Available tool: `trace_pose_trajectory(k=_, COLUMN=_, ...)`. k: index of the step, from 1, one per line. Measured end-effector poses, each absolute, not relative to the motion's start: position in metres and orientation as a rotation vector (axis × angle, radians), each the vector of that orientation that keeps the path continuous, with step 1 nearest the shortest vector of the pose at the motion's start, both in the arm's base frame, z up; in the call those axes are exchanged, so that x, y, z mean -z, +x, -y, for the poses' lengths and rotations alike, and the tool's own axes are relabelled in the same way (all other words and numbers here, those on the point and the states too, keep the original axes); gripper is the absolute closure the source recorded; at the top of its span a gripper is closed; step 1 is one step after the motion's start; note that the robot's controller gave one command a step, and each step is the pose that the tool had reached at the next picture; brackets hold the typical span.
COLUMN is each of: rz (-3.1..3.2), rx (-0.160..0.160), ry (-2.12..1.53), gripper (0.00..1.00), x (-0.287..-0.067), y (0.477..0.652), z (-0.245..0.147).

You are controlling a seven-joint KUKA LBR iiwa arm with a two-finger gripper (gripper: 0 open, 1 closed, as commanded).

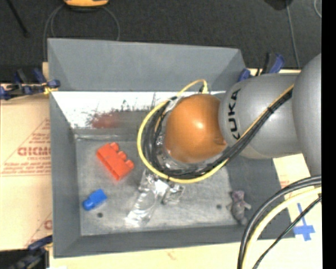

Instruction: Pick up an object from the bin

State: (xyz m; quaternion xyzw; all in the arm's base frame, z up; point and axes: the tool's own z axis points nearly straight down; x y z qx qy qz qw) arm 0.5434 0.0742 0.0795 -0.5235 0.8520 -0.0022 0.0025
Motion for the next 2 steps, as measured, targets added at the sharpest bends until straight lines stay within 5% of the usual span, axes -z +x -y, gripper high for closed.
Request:
trace_pose_trajectory(k=1, rz=-2.676, rx=0.001, ry=-1.638, gripper=1.00, x=-0.083, y=0.544, z=-0.074)
trace_pose_trajectory(k=2, rz=-2.677, rx=0.005, ry=-1.631, gripper=1.00, x=-0.155, y=0.546, z=-0.073)
